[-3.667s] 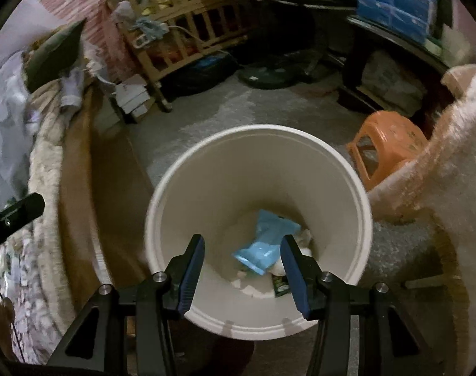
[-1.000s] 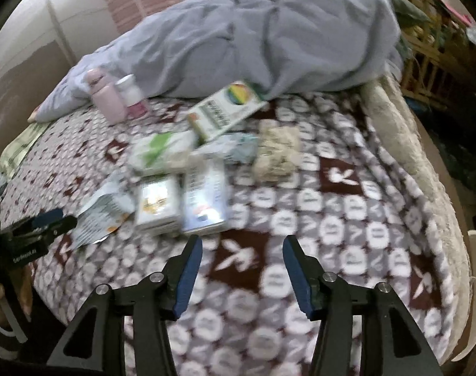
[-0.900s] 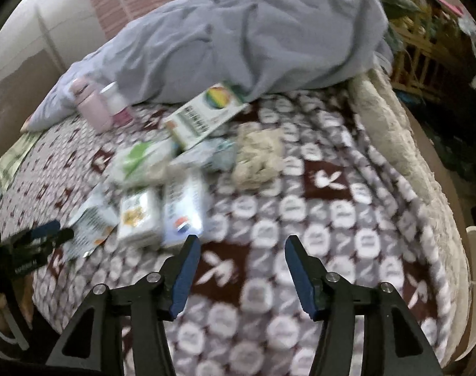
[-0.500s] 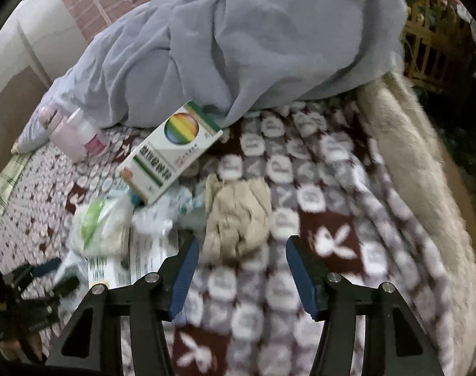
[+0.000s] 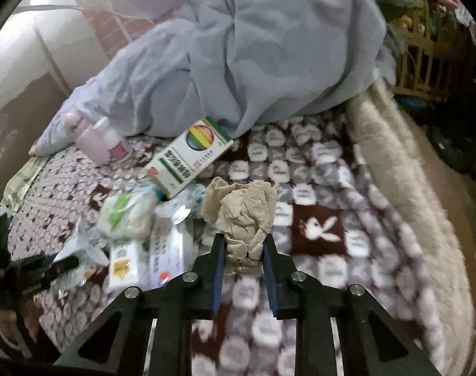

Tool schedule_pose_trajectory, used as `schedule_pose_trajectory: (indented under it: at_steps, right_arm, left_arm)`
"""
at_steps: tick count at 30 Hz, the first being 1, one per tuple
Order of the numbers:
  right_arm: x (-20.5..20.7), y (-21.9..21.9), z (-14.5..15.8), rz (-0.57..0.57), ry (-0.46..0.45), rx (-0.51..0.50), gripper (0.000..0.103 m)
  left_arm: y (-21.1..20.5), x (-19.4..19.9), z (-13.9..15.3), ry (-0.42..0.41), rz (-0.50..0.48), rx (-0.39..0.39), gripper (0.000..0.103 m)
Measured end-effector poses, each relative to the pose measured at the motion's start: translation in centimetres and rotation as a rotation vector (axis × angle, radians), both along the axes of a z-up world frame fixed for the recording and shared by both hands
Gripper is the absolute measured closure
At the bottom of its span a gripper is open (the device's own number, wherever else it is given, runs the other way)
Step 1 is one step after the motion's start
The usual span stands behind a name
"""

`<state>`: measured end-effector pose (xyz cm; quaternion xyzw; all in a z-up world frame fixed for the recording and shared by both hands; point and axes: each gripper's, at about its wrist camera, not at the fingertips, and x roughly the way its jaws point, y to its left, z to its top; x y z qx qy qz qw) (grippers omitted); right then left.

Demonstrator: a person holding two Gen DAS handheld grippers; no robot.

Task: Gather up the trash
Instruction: 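Grasp the white paper packet with the left tool while the right tool grasps the beige tissue, then carry the white packet and beige tissue with both tools over the bucket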

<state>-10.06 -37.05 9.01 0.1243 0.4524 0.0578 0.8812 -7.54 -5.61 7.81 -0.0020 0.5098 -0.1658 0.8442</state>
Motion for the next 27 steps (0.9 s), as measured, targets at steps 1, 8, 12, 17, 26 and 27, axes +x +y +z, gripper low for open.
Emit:
schedule_pose_trajectory:
  at_steps: [1, 8, 12, 17, 26, 27]
  right_arm:
    - [-0.9, -0.1, 0.6, 0.003, -0.013, -0.007, 0.081]
    - [-5.6, -1.2, 2.7, 0.005, -0.054, -0.039, 0.081]
    - [-7.5, -2.7, 2.9, -0.023, -0.052, -0.057, 0.081]
    - [-9.7, -5.2, 3.2, -0.071, -0.051, -0.067, 0.081]
    - [-14.2, -11.8, 3.8, -0.203, -0.044, -0.09, 0.081]
    - [-14.6, -12.5, 3.8, -0.216, -0.042, -0.09, 0.081]
  left_arm:
    - [0.0, -0.3, 0.5, -0.007, 0.004, -0.01, 0.073]
    - [-3.2, -3.1, 4.5, -0.071, -0.047, -0.065, 0.073]
    - [-6.6, -3.9, 6.0, -0.087, -0.102, -0.099, 0.073]
    - [-12.0, -4.9, 6.7, -0.078, -0.182, -0.139, 0.073]
    - [-22.7, -6.8, 7.1, -0.086, -0.324, -0.167, 0.073]
    - [-23.5, -7.0, 7.1, -0.09, -0.336, -0.165, 0.073]
